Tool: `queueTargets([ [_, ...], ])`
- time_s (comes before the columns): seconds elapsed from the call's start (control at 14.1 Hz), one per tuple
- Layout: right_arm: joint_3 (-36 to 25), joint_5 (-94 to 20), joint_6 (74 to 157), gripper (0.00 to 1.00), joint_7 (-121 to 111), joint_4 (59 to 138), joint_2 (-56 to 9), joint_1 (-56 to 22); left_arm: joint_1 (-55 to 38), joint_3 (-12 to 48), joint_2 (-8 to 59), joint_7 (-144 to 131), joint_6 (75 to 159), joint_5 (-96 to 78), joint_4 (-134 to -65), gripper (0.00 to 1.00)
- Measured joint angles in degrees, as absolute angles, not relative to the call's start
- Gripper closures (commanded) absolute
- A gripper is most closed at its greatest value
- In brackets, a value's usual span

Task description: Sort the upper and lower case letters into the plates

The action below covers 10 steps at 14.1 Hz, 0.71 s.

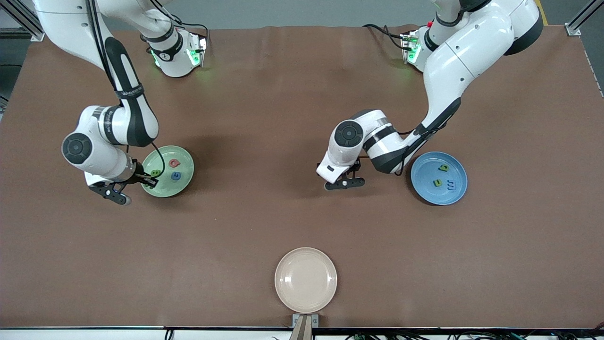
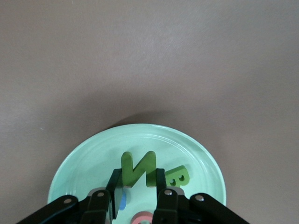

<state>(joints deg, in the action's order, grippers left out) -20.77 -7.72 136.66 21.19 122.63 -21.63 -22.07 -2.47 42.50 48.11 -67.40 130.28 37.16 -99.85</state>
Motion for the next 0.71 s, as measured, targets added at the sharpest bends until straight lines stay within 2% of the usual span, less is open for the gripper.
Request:
queueTargets([
  [0.21, -20.25, -7.73, 137.82, 0.95, 21.19, 122.38, -24.34, -22.29, -2.57, 42.47, 48.48, -67.40, 130.28, 37.16, -99.86, 0.31],
  [0.28, -20.23, -7.73, 137.91, 0.79, 21.19, 122.25, -24.72, -22.29, -2.58, 42.46, 48.59, -67.40, 130.28, 37.16, -99.86, 0.33],
  [0.36, -20.23, -7.73, 137.91, 0.45, 21.19, 122.16, -24.80, -22.28, -2.59, 42.46, 48.67, -67.40, 130.28, 37.16, -99.86, 0.34],
  [0.43, -20.23, -7.73, 137.91, 0.02, 21.19, 122.06, -24.79, -22.28, -2.60, 42.46, 48.71, -67.40, 130.28, 37.16, -99.86, 0.36],
  [0.71, -20.24, -7.74, 137.86, 0.00, 21.19, 122.00, -24.79, -22.27, -2.68, 42.46, 48.85, -67.39, 130.30, 37.16, -99.86, 0.40],
])
